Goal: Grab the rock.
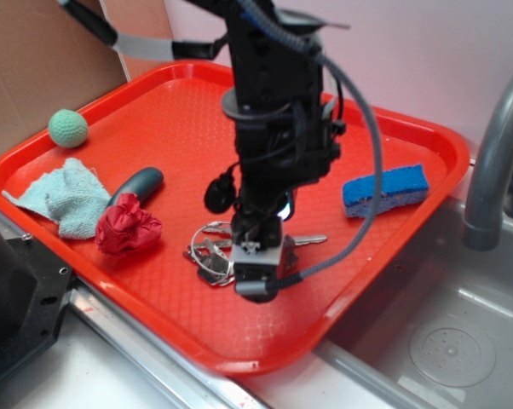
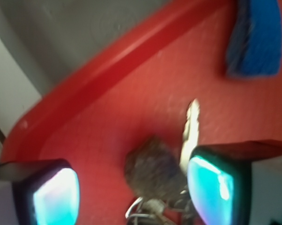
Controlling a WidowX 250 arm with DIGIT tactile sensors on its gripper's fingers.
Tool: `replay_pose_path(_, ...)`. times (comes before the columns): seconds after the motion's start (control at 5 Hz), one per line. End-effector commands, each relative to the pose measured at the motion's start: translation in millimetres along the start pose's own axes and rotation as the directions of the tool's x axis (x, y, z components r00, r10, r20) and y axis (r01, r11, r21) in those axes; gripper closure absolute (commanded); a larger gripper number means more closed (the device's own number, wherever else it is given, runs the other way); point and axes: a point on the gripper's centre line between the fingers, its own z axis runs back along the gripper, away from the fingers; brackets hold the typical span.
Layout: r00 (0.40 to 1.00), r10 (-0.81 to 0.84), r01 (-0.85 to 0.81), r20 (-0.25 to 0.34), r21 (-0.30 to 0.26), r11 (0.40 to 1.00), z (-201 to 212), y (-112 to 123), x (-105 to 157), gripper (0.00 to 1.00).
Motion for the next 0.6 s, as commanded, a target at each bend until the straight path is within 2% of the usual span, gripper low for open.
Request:
replay_pose_path(0.0, 0.991, 0.122, -0.124, 0.045, 0.031, 0.992, -7.8, 0.4, -36.3, 0.0)
replay_pose_path(0.4, 0.999, 0.045, -0.045, 0.0, 0.029, 0.999, -21.8, 13.7, -13.3, 0.0)
